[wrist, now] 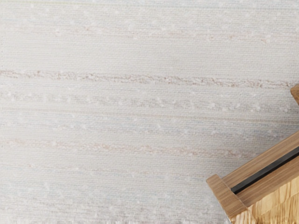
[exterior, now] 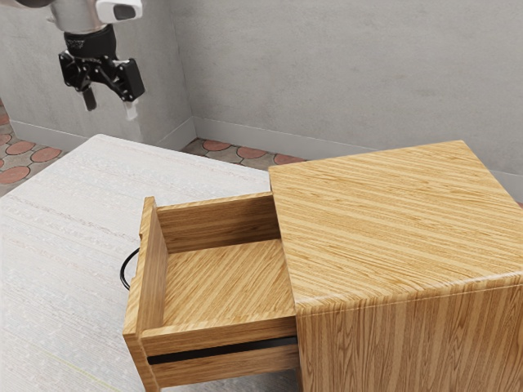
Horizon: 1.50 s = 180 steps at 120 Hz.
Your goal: Push the drawer handle with one arm to close the drawer
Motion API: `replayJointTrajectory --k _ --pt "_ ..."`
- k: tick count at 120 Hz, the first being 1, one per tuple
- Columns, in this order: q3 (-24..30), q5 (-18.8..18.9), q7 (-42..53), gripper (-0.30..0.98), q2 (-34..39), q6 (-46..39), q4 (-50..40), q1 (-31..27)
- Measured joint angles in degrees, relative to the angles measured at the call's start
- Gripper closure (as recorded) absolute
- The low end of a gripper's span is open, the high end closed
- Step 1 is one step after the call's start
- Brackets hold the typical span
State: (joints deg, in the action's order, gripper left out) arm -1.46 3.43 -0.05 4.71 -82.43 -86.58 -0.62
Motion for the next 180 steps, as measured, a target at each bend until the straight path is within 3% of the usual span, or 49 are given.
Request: replayJointTrajectory --k 24,34,45,58,93,103,119,129,156,180 --pt "-0.1 0.6 0.0 0.0 0.1 2.5 0.2 0.2" --pt "1.1 1.0 0.1 0.0 -0.1 6.7 11.5 0.1" --pt "4.2 1.2 0.2 0.0 -0.2 10.4 16.1 1.2" --pt "5.2 1.2 0.3 0.0 -0.5 13.0 17.0 3.4" --pt "5.4 1.2 0.6 0.0 -0.5 15.3 16.3 1.4" --pt "6.0 0.6 0.7 0.0 7.0 13.6 4.7 0.9" --pt "7.5 0.2 1.6 0.0 25.0 6.7 -24.9 1.7" --pt "7.8 -0.4 3.2 0.0 30.2 1.8 -34.4 2.2" --pt "9.9 -3.4 12.2 0.0 37.4 -7.6 -47.5 2.5" --pt "12.0 -4.9 21.2 0.0 38.1 -12.3 -52.0 2.8"
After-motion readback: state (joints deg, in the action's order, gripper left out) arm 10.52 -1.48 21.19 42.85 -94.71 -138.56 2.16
